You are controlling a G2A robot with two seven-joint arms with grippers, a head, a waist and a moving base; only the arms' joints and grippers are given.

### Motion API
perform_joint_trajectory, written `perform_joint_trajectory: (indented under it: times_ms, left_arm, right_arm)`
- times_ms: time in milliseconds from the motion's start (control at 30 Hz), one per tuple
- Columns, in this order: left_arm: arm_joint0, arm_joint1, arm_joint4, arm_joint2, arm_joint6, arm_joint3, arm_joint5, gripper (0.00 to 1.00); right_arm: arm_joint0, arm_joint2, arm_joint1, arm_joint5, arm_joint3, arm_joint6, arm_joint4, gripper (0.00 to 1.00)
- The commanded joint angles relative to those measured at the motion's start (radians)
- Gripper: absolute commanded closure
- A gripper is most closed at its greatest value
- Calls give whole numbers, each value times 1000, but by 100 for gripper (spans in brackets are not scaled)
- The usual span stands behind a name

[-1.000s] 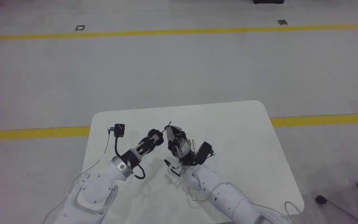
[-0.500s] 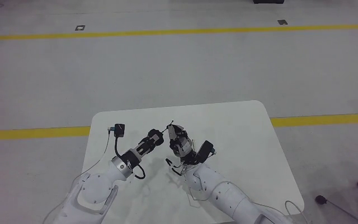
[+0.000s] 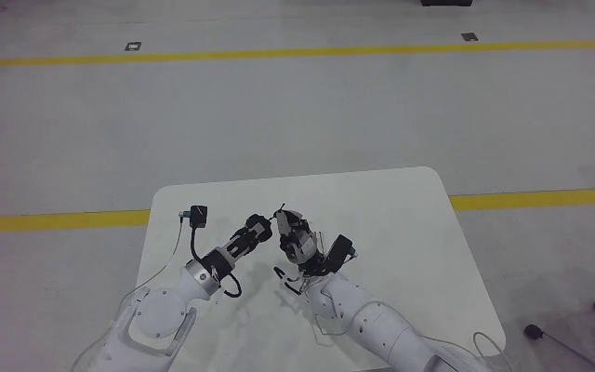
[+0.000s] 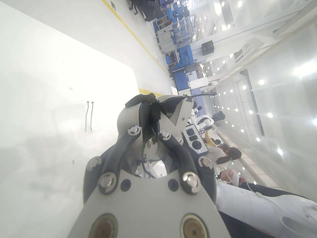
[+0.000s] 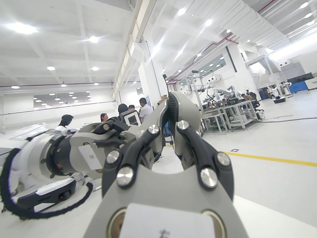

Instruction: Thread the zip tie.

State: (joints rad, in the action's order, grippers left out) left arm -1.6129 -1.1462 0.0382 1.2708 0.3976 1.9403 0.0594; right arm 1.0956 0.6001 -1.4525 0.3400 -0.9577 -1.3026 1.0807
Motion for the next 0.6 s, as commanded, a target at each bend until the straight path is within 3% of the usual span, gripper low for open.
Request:
perform_joint_trajectory:
  times_ms: [0,567]
  left_arm:
    - [0,0,0,0,0,0,0,100]
    - [0,0,0,0,0,0,0,100]
  right_arm:
    - [-1,-5,2,0,2,0,-6,100]
    - [-17,-52,15,0,7,-3,-43,100]
